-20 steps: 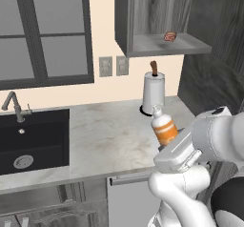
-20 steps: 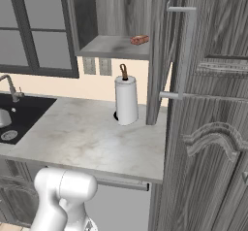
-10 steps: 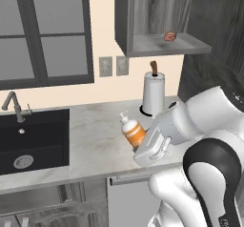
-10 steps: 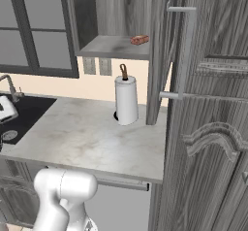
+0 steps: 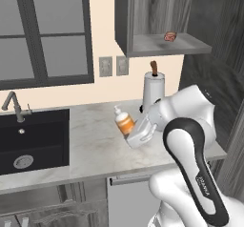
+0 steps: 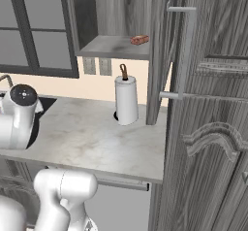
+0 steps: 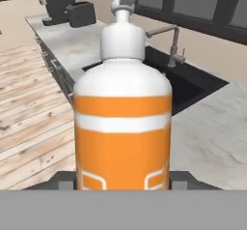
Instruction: Locate and retrieve the bar soap and soap dispenser from the cabinet. Place them next to the sink.
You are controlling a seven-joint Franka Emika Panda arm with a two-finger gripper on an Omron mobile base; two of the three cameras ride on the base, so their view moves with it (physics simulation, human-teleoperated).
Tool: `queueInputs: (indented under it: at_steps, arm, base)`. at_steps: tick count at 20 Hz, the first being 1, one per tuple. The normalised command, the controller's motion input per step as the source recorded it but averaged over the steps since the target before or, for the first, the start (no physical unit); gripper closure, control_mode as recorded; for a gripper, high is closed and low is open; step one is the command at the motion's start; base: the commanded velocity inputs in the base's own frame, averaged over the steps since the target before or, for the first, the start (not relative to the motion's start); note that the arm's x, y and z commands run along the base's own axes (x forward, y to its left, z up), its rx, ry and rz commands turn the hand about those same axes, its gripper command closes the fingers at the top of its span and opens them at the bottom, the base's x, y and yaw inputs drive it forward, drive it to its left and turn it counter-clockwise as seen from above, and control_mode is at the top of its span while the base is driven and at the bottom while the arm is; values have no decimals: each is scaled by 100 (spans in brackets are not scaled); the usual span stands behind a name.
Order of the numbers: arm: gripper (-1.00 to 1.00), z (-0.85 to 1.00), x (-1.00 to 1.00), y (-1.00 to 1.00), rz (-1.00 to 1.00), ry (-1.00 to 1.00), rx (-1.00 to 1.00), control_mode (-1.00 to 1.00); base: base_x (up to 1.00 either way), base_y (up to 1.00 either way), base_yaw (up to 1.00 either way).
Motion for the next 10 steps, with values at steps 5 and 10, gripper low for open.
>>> queueInputs:
  at_steps: [5, 10]
  arm:
    - [100, -67, 72, 0, 0, -3, 14, -100]
    - [100, -61, 59, 0, -1, -4, 14, -100]
  base:
    - [0, 0, 0]
    - [0, 0, 0]
